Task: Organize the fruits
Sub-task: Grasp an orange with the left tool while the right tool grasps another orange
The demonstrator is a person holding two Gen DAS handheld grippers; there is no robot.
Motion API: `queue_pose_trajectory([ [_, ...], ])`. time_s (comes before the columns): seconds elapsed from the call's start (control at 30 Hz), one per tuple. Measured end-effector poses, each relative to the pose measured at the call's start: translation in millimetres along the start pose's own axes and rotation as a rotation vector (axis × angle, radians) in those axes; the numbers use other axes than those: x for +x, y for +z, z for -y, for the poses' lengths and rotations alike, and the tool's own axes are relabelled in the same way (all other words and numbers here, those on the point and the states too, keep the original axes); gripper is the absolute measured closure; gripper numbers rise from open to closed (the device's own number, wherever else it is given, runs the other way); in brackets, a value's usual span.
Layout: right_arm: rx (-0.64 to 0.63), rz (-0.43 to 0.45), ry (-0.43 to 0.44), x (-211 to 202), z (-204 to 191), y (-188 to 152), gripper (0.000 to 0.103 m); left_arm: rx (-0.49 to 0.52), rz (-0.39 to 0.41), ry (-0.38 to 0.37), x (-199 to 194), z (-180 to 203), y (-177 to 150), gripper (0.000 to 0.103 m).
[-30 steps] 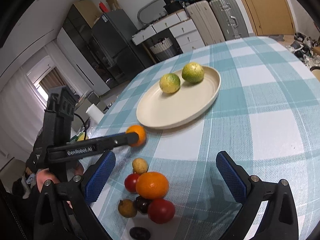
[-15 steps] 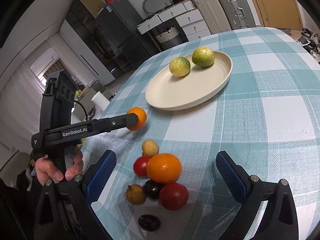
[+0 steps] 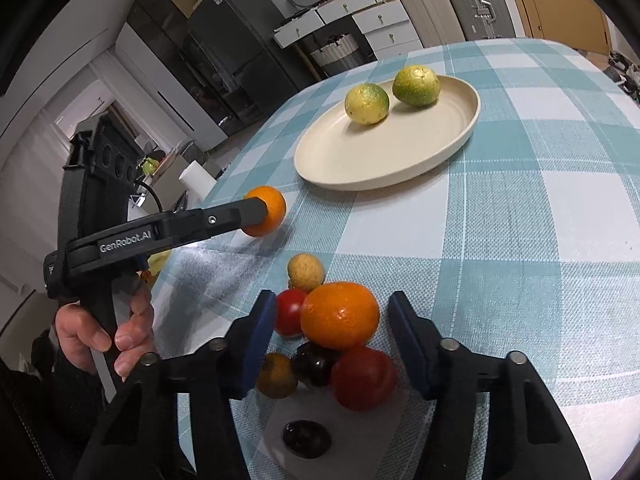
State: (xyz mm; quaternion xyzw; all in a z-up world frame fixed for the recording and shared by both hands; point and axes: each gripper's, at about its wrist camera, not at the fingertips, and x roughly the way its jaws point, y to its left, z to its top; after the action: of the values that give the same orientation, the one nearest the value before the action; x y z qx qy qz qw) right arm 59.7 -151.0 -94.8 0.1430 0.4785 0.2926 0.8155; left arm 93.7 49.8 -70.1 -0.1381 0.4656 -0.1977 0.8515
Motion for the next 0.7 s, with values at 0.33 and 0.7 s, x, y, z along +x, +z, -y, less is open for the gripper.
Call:
queue_pose_trajectory([
  [0.33,0.044,0.012,0.010,-2.5,7.1,-1.9,0.062,0.017,0.000,0.005,-1.0,2.9,-2.6,0.068],
  [0.7,0.049,0.064,0.031,-16.2,5.1,2.8,0.062,0.029,0.013,0.011,-7.5,4.3,-1.4,0.068],
])
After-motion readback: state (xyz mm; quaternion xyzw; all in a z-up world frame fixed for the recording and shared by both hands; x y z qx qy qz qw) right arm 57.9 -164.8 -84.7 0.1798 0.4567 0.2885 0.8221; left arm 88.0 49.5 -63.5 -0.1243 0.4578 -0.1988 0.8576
